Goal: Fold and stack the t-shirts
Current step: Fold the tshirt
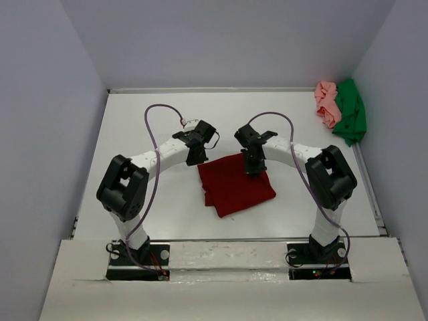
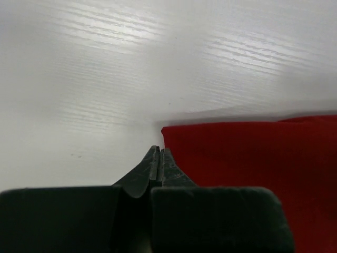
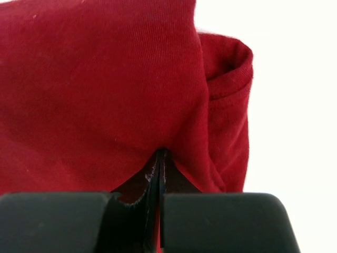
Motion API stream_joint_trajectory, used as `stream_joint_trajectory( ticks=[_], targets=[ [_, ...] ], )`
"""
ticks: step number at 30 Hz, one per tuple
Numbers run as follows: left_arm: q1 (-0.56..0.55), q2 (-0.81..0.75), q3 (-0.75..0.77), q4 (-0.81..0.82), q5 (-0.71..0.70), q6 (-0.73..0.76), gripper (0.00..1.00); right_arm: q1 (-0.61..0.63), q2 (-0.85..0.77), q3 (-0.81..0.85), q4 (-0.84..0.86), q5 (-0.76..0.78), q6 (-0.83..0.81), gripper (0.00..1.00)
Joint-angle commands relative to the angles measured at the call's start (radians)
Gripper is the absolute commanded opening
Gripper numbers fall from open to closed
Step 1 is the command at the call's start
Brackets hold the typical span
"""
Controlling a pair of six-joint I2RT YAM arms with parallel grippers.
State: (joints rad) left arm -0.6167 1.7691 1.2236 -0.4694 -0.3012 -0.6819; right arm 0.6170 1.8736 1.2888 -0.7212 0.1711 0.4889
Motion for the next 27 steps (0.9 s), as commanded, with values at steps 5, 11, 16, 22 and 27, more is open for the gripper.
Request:
stream_joint_trajectory(
  ticks=[5, 11, 16, 22, 27],
  targets=[
    [-0.072, -0.253, 0.005, -0.12, -0.142, -0.053, 0.0, 0.03, -0.106, 0.234, -0.199, 0.091, -0.027, 0.0],
    [-0.118, -0.301, -0.076, -0.101, -0.044, -0.065, 0.0, 0.03, -0.149, 0.285, -0.251, 0.102, -0.041, 0.0],
    [-0.184, -0.324, -0.196, -0.051, 0.025, -0.084, 0.0, 0.03, -0.192, 0.204, -0.238, 0.111, -0.036, 0.0],
    [-0.186, -0.448, -0.364, 0.034, 0.114, -0.107, 0.66, 0.03, -0.267, 0.077, -0.193, 0.087, -0.049, 0.0],
    [-0.173, -0.575, -0.505, 0.142, 0.218, -0.123, 0.96, 0.03, -0.367, 0.04, -0.172, 0.062, -0.067, 0.0]
  ],
)
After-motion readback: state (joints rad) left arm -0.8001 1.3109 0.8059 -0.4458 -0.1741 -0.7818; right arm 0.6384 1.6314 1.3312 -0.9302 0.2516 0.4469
